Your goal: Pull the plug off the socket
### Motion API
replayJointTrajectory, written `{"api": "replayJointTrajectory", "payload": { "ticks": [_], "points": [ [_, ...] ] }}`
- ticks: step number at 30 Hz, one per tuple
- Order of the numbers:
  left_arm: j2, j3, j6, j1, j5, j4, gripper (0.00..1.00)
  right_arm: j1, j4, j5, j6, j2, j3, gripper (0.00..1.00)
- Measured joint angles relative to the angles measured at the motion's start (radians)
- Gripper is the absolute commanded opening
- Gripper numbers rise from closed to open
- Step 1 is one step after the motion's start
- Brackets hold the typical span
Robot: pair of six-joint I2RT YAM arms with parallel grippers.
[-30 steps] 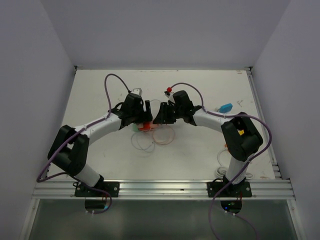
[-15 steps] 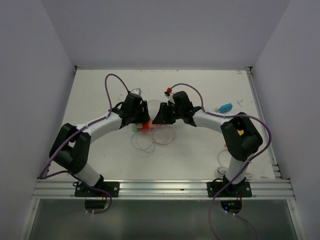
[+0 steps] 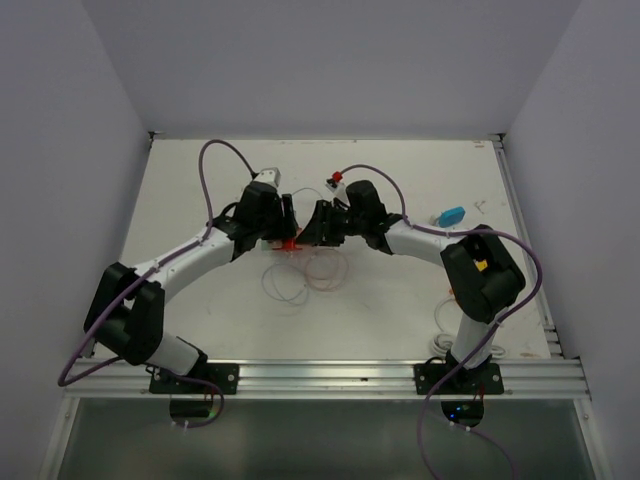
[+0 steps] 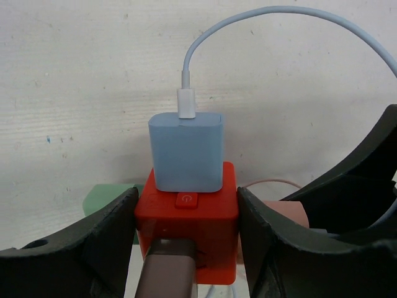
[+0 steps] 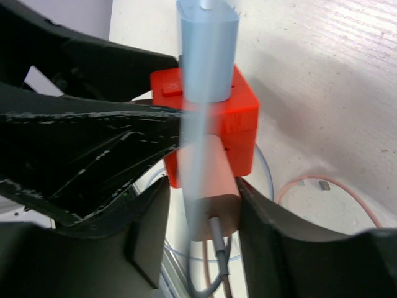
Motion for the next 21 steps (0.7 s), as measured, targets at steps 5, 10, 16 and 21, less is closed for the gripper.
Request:
{"api": "replayJointTrajectory", "payload": {
  "ticks": [5,10,16,21],
  "points": [
    [-0.029,0.0,0.036,0.0,-0.009,0.0,0.0,-0.003,0.011,-0.019,0.006,0.0,0.001,0.22],
    [-0.047,-0.022,0.059,-0.002,-0.034,0.017,0.0,0.001,0.005,-0.013,-0.014,-0.007,0.001,0.0],
    [-0.061,-0.031,0.066,-0.018,-0.077,0.047,0.0,0.005,-0.022,0.023,-0.045,-0.042,0.0,0.0],
    [-0.072,-0.031,0.069,-0.027,-0.103,0.064,0.0,0.005,-0.04,0.046,-0.067,-0.075,-0.004,0.0]
  ]
}}
